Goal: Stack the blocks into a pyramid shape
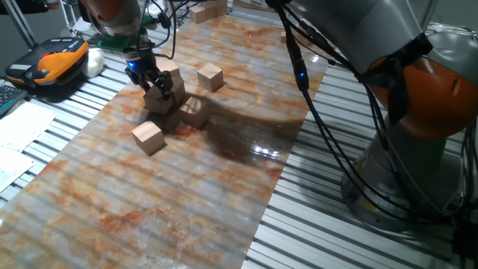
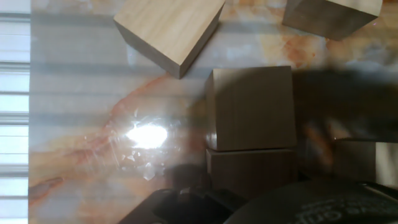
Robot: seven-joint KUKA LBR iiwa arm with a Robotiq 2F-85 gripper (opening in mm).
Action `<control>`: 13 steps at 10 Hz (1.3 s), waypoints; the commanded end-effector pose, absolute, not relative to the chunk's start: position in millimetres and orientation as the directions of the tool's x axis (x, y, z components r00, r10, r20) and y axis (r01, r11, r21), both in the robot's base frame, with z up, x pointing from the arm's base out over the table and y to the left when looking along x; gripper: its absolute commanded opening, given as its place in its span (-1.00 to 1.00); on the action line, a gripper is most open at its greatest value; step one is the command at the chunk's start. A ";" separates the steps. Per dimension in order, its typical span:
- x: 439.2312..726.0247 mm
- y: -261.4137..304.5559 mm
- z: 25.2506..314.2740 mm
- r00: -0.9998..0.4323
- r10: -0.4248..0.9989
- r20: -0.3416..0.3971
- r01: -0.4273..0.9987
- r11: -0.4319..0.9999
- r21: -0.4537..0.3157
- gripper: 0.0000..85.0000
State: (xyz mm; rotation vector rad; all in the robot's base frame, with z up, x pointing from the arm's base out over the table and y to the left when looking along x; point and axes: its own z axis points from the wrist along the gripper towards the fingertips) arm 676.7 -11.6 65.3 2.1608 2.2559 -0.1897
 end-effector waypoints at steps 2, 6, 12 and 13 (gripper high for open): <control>675.2 -12.5 64.1 -0.049 0.995 -0.091 0.996 0.042 -0.077 -1.00; 672.8 -14.2 61.8 -0.051 0.994 -0.092 0.996 0.044 -0.077 -1.00; 673.1 -14.3 60.1 -0.055 0.994 -0.091 0.996 0.048 -0.076 -1.00; 673.4 -14.3 59.4 -0.057 0.994 -0.090 0.996 0.050 -0.074 -1.00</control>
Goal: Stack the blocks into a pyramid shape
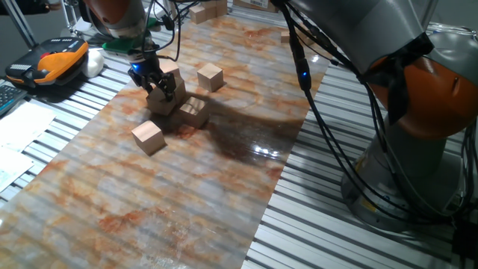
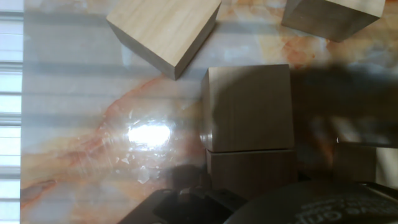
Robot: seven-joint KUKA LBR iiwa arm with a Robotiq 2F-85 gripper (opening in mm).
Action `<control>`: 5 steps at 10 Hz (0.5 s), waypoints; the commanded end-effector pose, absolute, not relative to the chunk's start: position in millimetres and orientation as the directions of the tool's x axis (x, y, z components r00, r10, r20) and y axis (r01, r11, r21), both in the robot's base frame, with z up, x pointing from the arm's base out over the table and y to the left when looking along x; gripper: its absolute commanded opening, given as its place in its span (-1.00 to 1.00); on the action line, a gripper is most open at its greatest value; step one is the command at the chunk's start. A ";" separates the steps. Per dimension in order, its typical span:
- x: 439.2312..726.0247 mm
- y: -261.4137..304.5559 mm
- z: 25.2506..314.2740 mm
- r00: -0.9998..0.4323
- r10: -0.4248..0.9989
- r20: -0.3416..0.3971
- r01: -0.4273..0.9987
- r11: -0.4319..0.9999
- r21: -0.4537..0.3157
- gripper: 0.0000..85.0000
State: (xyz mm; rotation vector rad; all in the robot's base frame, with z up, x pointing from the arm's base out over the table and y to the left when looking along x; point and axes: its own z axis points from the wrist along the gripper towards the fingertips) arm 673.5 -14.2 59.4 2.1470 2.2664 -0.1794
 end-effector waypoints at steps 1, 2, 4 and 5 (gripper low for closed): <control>673.4 -14.0 58.7 -0.058 0.994 -0.089 0.996 0.052 -0.073 -1.00; 673.6 -13.8 57.9 -0.058 0.994 -0.089 0.996 0.052 -0.073 -1.00; 673.6 -13.6 57.3 -0.061 0.994 -0.090 0.996 0.055 -0.073 -1.00; 673.6 -13.6 57.3 -0.060 0.994 -0.091 0.996 0.053 -0.074 -1.00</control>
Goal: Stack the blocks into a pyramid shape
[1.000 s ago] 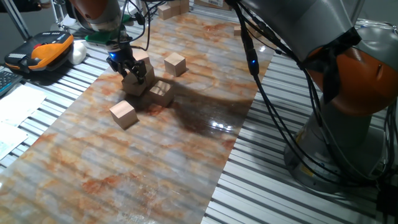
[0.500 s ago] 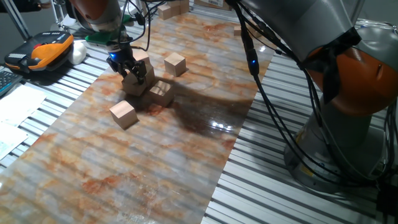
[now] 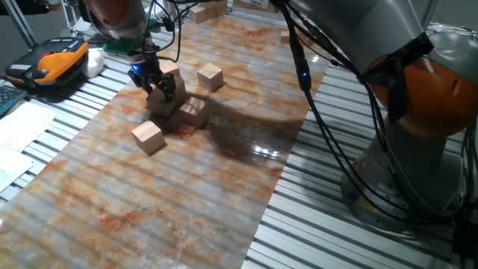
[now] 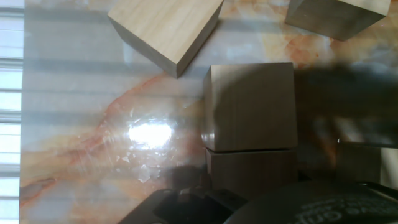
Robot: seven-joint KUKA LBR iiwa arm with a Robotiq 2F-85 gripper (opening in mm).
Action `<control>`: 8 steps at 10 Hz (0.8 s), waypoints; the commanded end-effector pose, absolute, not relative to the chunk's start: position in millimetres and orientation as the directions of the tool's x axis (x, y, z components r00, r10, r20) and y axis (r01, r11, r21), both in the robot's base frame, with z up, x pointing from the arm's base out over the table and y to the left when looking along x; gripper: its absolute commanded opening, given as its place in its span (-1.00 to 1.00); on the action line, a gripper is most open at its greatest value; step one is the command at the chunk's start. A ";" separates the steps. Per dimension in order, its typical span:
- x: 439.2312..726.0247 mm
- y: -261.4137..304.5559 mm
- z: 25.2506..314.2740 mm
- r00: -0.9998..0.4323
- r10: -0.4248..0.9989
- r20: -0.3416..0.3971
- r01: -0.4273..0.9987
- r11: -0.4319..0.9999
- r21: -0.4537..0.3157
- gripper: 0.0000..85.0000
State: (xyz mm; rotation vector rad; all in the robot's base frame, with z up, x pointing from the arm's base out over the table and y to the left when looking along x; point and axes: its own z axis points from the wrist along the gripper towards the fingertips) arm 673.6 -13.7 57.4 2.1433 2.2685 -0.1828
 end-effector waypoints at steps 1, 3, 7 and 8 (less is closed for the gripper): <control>673.4 -13.6 57.5 -0.055 0.994 -0.093 0.996 0.048 -0.077 -1.00; 673.1 -13.8 57.3 -0.054 0.994 -0.096 0.996 0.046 -0.080 -1.00; 672.6 -14.2 56.9 -0.048 0.994 -0.093 0.996 0.040 -0.079 -1.00; 672.6 -14.2 56.9 -0.048 0.994 -0.093 0.996 0.040 -0.079 -1.00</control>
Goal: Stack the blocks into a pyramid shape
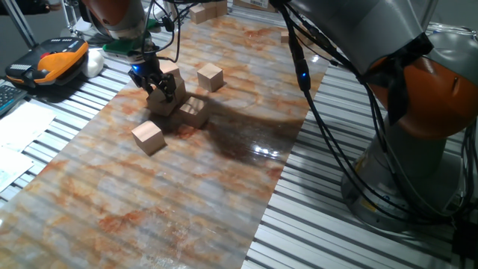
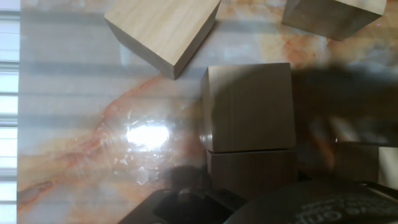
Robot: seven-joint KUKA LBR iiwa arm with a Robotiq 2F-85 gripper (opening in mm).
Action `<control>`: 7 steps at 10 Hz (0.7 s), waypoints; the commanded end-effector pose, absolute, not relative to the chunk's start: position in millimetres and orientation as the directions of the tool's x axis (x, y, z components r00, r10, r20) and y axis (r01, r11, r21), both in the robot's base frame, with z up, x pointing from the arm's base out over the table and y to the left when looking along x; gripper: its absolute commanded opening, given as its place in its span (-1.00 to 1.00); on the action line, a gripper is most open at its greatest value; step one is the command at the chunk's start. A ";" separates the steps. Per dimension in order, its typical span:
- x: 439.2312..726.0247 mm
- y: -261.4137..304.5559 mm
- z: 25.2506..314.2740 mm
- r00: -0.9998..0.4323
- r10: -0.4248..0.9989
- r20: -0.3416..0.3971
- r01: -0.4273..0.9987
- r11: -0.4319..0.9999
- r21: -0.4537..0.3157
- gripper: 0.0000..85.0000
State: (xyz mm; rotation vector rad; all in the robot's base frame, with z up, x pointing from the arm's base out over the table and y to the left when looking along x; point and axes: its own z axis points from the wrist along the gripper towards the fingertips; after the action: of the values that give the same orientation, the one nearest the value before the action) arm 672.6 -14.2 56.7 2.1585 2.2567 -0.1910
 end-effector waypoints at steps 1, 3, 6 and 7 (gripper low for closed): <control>672.6 -14.2 56.8 -0.048 0.995 -0.092 0.996 0.041 -0.077 -1.00; 672.5 -14.3 56.5 -0.048 0.995 -0.089 0.996 0.041 -0.074 -1.00; 671.9 -14.0 55.6 -0.052 0.995 -0.086 0.996 0.046 -0.071 -1.00; 671.3 -14.2 55.0 -0.055 0.995 -0.084 0.996 0.050 -0.068 -1.00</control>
State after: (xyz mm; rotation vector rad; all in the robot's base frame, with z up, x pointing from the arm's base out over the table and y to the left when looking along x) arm 671.4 -14.2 55.0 2.1489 2.2657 -0.1687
